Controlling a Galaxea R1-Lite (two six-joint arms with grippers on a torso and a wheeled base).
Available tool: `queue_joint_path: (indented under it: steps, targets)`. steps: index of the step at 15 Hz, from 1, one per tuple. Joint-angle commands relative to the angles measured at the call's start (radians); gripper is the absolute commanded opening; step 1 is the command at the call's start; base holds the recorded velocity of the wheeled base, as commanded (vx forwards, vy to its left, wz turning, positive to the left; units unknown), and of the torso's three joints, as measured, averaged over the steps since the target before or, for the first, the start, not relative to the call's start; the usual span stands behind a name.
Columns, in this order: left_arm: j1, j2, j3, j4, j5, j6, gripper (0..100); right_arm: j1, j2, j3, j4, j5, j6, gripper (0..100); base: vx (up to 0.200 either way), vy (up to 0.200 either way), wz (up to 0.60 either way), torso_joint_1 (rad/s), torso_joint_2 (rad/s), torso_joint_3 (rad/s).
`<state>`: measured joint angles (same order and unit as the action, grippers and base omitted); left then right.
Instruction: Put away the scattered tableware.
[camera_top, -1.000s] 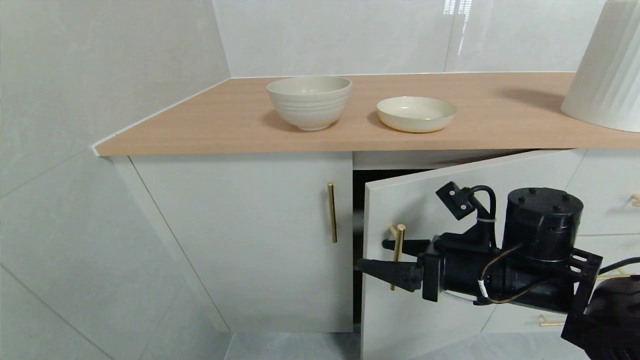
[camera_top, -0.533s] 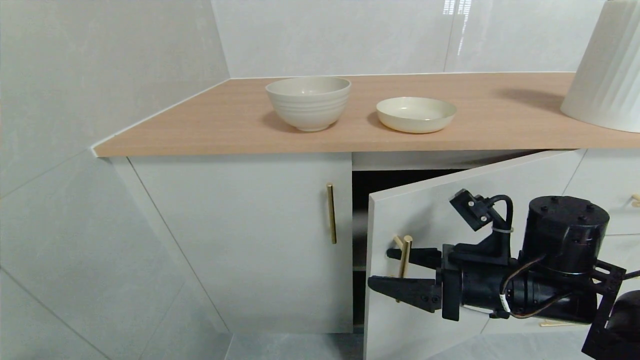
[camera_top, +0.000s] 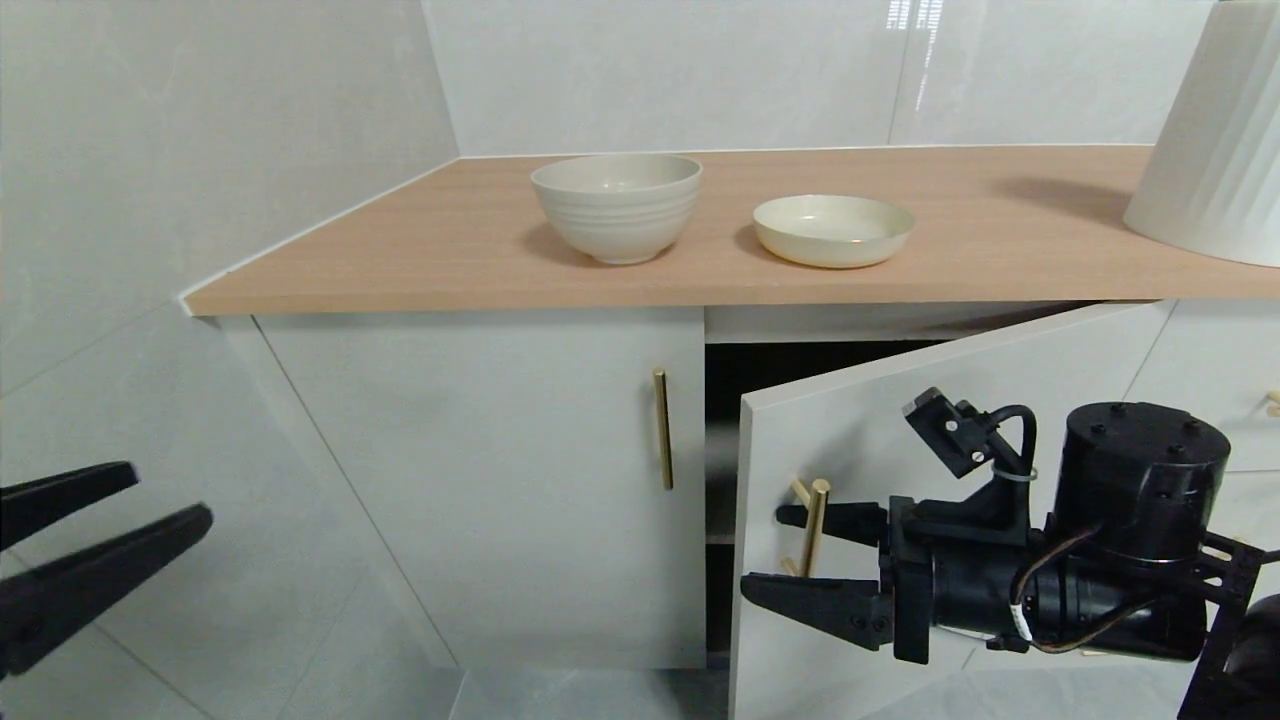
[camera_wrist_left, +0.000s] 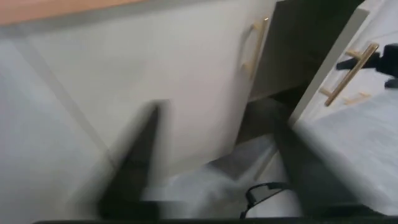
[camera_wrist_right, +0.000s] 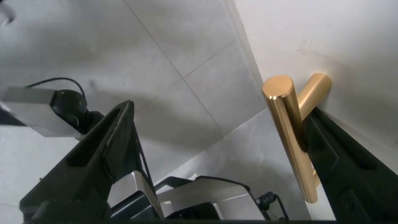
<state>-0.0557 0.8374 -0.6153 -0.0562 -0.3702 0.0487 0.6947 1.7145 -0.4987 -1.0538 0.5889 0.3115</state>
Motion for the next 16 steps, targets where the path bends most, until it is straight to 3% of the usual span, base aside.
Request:
queue_joint_path:
  steps: [1, 2, 3, 4, 5, 6, 7, 9, 10, 11, 12, 16]
  targets:
    - [-0.079, 0.206, -0.023, -0.073, -0.007, -0.003, 0, 0.0, 0.005, 0.002, 0.006, -0.001, 0.001, 100, 0.0, 0.0, 0.0, 0.0, 0.0, 0.0]
    - [-0.131, 0.262, -0.027, -0.102, -0.007, -0.015, 0, 0.0, 0.007, 0.002, 0.006, -0.001, 0.001, 100, 0.0, 0.0, 0.0, 0.0, 0.0, 0.0]
    - [-0.185, 0.313, -0.035, -0.136, -0.009, -0.055, 0, 0.0, 0.007, 0.003, 0.006, -0.001, 0.001, 100, 0.0, 0.0, 0.0, 0.0, 0.0, 0.0]
    - [-0.26, 0.376, -0.041, -0.202, -0.012, -0.139, 0, 0.002, 0.008, 0.003, 0.006, -0.001, 0.001, 100, 0.0, 0.0, 0.0, 0.0, 0.0, 0.0]
    - [-0.315, 0.428, -0.041, -0.278, -0.016, -0.204, 0, 0.008, 0.011, 0.006, 0.006, -0.001, 0.001, 100, 0.0, 0.0, 0.0, 0.0, 0.0, 0.0]
    - [-0.371, 0.509, -0.034, -0.375, -0.029, -0.257, 0, 0.009, 0.017, 0.009, 0.006, -0.001, 0.003, 100, 0.0, 0.0, 0.0, 0.0, 0.0, 0.0]
    - [-0.398, 0.589, -0.027, -0.456, -0.033, -0.28, 0, 0.009, 0.017, 0.012, 0.006, -0.001, 0.003, 100, 0.0, 0.0, 0.0, 0.0, 0.0, 0.0]
    - [-0.418, 0.738, -0.027, -0.597, -0.035, -0.291, 0, 0.011, 0.013, 0.023, 0.006, -0.001, 0.001, 100, 0.0, 0.0, 0.0, 0.0, 0.0, 0.0]
    - [-0.449, 0.833, -0.026, -0.718, -0.033, -0.296, 0, 0.014, 0.008, 0.026, 0.006, -0.001, 0.001, 100, 0.0, 0.0, 0.0, 0.0, 0.0, 0.0]
    - [-0.463, 0.862, -0.026, -0.76, -0.033, -0.302, 0, 0.016, 0.002, 0.028, 0.006, -0.001, 0.001, 100, 0.0, 0.0, 0.0, 0.0, 0.0, 0.0]
    - [-0.49, 0.948, -0.023, -0.869, -0.033, -0.313, 0, 0.019, -0.004, 0.032, 0.006, 0.0, 0.001, 100, 0.0, 0.0, 0.0, 0.0, 0.0, 0.0]
    - [-0.576, 1.069, 0.011, -1.022, -0.036, -0.308, 0, 0.019, -0.015, 0.034, 0.008, -0.001, 0.0, 100, 0.0, 0.0, 0.0, 0.0, 0.0, 0.0]
